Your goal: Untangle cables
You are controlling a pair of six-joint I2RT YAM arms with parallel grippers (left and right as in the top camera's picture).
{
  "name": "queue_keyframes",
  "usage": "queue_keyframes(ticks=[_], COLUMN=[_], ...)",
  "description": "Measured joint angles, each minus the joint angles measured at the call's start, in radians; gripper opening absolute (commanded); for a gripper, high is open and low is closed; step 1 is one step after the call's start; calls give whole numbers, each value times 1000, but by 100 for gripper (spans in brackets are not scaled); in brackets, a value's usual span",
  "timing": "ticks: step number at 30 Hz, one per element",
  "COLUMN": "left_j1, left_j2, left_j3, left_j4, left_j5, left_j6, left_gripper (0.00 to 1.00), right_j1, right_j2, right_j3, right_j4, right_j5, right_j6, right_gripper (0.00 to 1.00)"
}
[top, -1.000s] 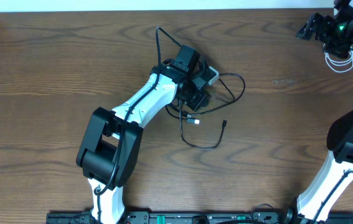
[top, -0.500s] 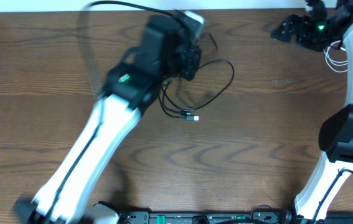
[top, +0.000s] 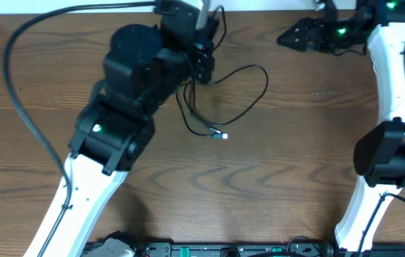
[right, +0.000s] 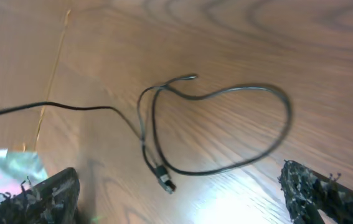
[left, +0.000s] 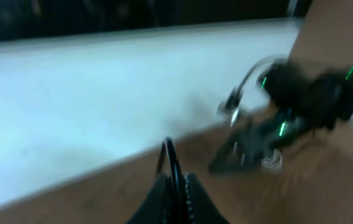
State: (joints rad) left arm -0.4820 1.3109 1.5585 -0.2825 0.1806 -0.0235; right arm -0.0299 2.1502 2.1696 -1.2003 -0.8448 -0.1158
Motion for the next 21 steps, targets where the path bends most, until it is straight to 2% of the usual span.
queue_keyframes(ticks=[6,15,21], left_j1=[40,56,56], left_j2=[-99,-181,-183], left_j3=[0,0,0], left_j4=[107,159,159], left_j5=[0,0,0], left_j6=[-29,-116,-150], left_gripper=[7,8,7], right_j1=[80,129,215], right_j2=[0,0,0], right_j3=[0,-1,-1], right_j4=[2,24,34], right_j5=[-33,-274,-390], right_j6=[-54,-269,-399], right_gripper=[99,99,96])
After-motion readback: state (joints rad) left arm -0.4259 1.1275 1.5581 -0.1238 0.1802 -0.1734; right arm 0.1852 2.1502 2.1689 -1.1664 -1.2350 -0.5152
